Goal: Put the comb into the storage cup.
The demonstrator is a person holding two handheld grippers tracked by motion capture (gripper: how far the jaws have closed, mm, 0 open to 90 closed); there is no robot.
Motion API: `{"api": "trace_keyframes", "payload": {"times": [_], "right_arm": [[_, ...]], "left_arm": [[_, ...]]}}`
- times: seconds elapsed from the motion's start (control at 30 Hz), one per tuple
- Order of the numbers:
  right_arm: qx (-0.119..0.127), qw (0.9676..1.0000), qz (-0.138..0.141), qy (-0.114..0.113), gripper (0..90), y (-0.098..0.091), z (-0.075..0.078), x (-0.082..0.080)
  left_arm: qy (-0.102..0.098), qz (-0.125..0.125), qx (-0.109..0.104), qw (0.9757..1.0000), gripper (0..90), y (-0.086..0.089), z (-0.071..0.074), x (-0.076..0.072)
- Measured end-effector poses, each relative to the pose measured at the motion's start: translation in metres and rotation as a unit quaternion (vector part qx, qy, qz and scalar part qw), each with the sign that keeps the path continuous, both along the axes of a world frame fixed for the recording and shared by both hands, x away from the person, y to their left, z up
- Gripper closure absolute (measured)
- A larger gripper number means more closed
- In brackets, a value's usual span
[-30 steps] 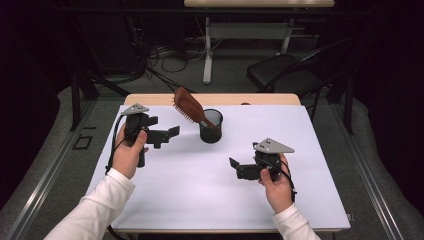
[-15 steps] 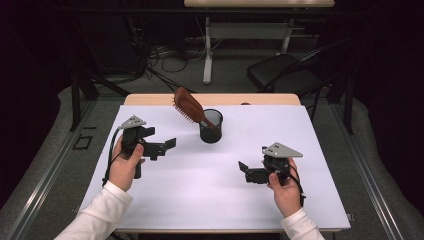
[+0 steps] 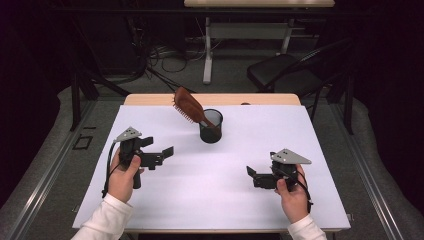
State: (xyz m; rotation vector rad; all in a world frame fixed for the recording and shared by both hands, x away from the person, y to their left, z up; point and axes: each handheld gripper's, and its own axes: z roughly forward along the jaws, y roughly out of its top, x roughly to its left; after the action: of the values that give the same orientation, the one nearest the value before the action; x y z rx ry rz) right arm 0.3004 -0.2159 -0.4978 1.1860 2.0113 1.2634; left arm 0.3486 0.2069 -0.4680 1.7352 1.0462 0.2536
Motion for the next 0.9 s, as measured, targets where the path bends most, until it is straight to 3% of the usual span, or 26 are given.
{"api": "trace_keyframes", "payload": {"times": [0.4, 0.6, 0.9], "right_arm": [[-0.001, 0.9999, -0.016, 0.000, 3.3, -0.013, -0.006, -0.006], [0.001, 0.9997, -0.024, 0.003, 3.3, -0.017, -0.010, -0.007], [0.003, 0.9996, -0.028, 0.003, 3.3, -0.019, -0.016, -0.008]], "left_arm": [[-0.007, 0.005, 0.010, 0.9999, 1.6, 0.002, -0.021, -0.010], [-0.010, 0.010, 0.004, 0.9999, 1.6, 0.006, -0.027, -0.013], [-0.018, 0.010, 0.023, 0.9995, 1.6, 0.009, -0.040, -0.019]]}}
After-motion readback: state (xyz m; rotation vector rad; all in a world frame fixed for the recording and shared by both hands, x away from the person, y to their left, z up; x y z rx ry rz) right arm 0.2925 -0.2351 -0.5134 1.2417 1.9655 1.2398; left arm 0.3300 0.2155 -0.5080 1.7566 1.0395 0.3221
